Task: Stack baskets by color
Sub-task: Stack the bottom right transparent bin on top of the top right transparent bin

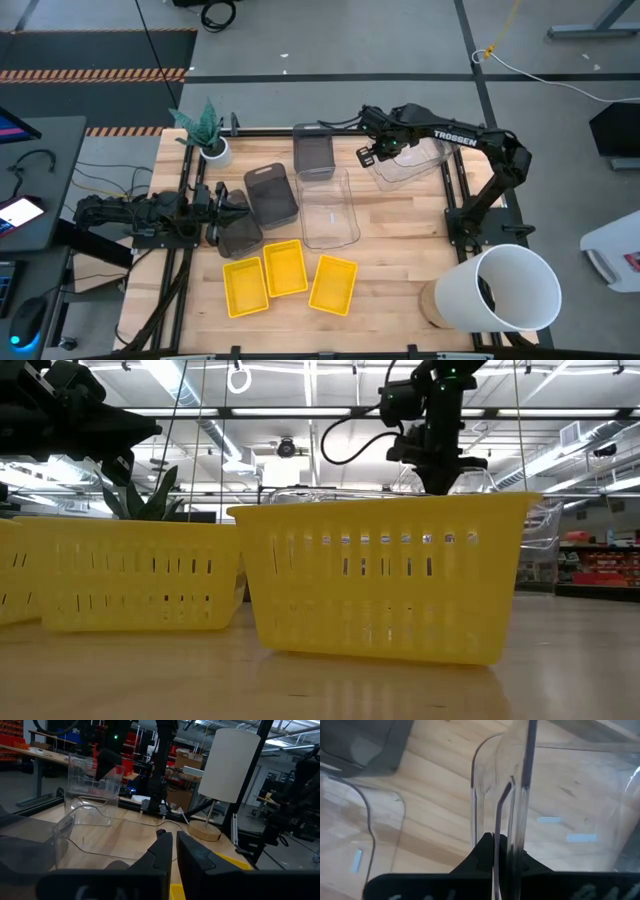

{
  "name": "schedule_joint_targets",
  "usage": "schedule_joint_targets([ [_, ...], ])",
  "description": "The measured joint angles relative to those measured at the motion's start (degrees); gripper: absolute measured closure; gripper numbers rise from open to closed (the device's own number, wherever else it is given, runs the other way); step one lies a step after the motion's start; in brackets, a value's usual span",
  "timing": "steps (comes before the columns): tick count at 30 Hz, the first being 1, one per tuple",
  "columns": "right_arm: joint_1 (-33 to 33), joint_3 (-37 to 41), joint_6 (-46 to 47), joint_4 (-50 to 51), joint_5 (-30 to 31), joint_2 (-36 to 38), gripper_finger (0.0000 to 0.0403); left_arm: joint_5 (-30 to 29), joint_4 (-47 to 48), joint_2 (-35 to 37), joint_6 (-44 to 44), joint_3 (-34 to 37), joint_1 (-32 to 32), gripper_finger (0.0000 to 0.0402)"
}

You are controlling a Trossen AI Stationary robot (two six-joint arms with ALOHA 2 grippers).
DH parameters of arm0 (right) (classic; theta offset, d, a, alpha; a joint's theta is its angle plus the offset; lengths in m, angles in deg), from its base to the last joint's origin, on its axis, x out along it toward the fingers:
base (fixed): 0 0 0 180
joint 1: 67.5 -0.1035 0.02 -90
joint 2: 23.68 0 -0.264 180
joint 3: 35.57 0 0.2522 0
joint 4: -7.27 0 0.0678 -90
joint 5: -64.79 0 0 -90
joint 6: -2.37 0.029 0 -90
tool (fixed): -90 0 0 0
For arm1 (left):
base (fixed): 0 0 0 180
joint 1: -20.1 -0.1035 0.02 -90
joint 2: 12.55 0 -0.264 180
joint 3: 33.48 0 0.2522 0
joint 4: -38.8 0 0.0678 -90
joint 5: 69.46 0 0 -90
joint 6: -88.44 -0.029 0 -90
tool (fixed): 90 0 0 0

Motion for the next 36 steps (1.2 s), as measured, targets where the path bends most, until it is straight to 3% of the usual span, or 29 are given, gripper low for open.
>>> schedule_joint_targets([
  [24,-0.8,10.5,0.0,-11.6,-4.3,0.0,0.0381,0.0,0.0,0.0,0.0,0.0,0.0,0.0369],
  [36,-1.4,10.6,0.6,-15.0,-13.2,0.0,0.0292,0.0,0.0,0.0,0.0,0.0,0.0,0.0361],
])
